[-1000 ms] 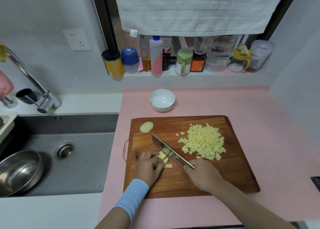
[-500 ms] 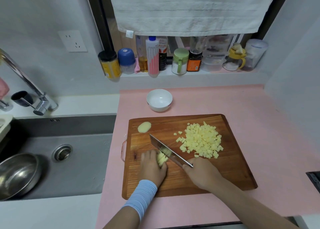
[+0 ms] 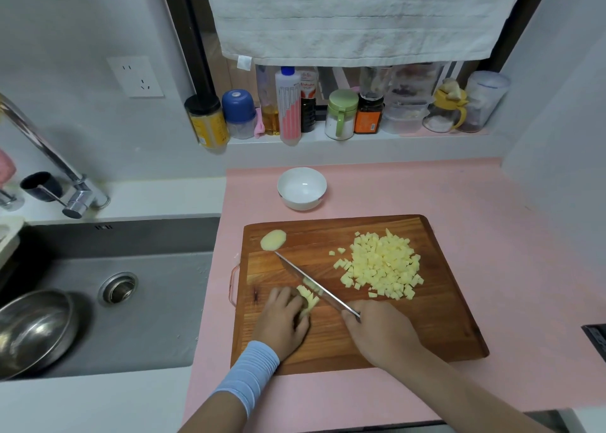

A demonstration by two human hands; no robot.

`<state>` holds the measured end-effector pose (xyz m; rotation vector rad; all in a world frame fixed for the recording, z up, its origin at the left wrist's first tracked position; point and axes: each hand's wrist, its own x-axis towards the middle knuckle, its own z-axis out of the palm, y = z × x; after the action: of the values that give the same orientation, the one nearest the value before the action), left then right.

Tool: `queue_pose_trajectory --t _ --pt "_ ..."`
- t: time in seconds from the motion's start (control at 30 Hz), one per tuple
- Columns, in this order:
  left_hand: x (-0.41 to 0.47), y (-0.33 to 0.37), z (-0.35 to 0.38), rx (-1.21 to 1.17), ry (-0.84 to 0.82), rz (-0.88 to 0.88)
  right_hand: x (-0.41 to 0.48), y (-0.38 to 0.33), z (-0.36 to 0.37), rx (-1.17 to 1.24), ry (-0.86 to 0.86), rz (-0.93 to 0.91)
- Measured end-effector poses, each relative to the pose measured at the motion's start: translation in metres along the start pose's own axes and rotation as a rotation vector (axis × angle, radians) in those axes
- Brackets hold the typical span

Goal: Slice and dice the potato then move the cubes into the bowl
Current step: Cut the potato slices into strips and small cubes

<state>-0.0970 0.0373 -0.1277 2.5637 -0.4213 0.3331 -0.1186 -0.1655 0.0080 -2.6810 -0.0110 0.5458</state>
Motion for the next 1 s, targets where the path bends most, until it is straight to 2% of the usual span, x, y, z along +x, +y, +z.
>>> queue_pose_trajectory --t 0.6,1.0 --pt "0.003 0.0 -0.001 -0.087 0.023 -0.06 0.012 -0.017 0.019 0.016 -0.097 0.091" --pt "-0.008 -0.004 0.002 -0.15 0.052 -0.086 0.032 -0.024 0.023 0.062 -0.107 0.043"
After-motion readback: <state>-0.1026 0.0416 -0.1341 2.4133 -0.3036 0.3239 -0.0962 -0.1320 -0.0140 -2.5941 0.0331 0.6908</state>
